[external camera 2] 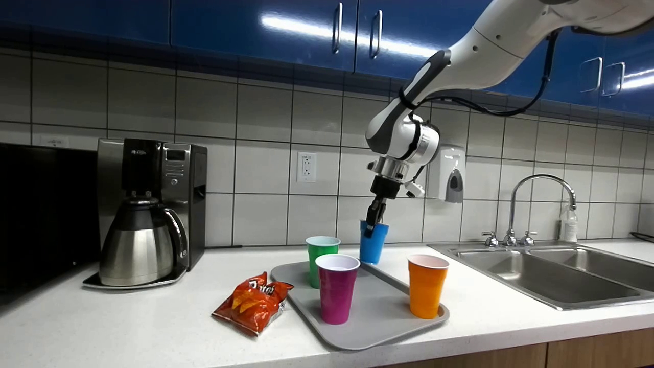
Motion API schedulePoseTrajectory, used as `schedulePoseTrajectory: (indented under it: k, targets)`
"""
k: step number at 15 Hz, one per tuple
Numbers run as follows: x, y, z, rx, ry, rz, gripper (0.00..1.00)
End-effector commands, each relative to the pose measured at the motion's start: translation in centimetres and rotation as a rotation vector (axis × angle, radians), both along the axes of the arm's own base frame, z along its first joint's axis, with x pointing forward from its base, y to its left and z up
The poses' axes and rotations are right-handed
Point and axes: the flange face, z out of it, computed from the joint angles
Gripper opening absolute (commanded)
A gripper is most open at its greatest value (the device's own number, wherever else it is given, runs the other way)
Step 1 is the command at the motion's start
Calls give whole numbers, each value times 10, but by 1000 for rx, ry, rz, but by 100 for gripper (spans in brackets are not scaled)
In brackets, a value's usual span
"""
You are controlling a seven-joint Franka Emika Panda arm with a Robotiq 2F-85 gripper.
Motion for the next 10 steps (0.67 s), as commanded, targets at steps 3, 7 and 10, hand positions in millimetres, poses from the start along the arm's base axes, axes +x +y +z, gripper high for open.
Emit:
schedulePoseTrajectory:
  k: [3, 7, 10]
  targets:
    - [-19, 14, 5, 1, -43, 59, 1]
    - [-24, 20, 0, -18, -68, 88, 1]
    - [-28, 24, -5, -33, -84, 103, 1]
